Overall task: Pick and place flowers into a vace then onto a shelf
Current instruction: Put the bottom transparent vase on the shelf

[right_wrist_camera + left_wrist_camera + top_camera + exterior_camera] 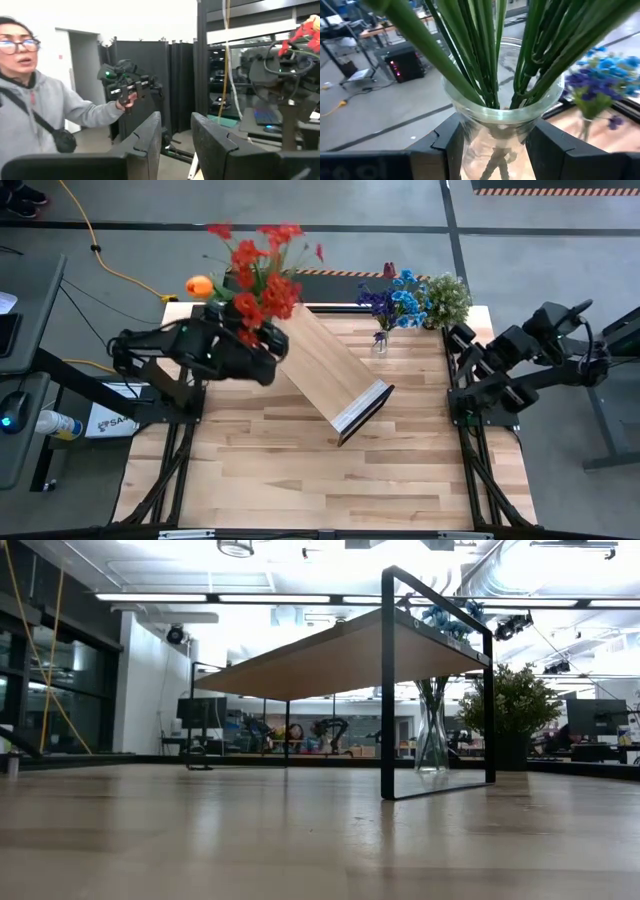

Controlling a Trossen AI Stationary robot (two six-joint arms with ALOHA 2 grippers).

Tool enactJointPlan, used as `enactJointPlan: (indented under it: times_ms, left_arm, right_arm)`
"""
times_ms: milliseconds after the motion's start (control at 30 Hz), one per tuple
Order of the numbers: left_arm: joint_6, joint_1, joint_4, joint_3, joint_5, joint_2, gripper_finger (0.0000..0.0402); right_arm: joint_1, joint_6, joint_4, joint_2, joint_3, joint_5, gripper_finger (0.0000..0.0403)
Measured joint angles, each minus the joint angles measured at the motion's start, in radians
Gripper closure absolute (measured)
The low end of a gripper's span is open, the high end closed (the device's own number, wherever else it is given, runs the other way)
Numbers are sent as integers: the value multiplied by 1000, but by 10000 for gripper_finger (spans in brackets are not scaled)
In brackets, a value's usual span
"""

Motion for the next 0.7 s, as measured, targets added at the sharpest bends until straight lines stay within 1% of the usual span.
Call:
enactJointPlan:
  times_ms: [267,367,467,533,600,667,700]
  left_arm:
    - [104,110,10,0,9,-57,196]
    - [157,153,38,-2,31,-75,196]
    - [250,190,113,-2,69,-100,196]
    - [340,215,203,-1,91,-115,196]
    - [437,242,287,-2,145,-135,196]
    - [542,275,409,0,197,-142,196]
    - [585,291,455,0,240,-149,196]
  right_arm:
    - [0,-28,0,0,0,76,304]
    - [0,-45,0,-1,0,98,304]
    - [0,-46,0,0,0,133,304]
    - [0,-50,0,0,0,151,304]
    - [0,-61,0,0,0,152,304]
    - [0,-61,0,0,0,152,304]
    - [0,-61,0,0,0,152,304]
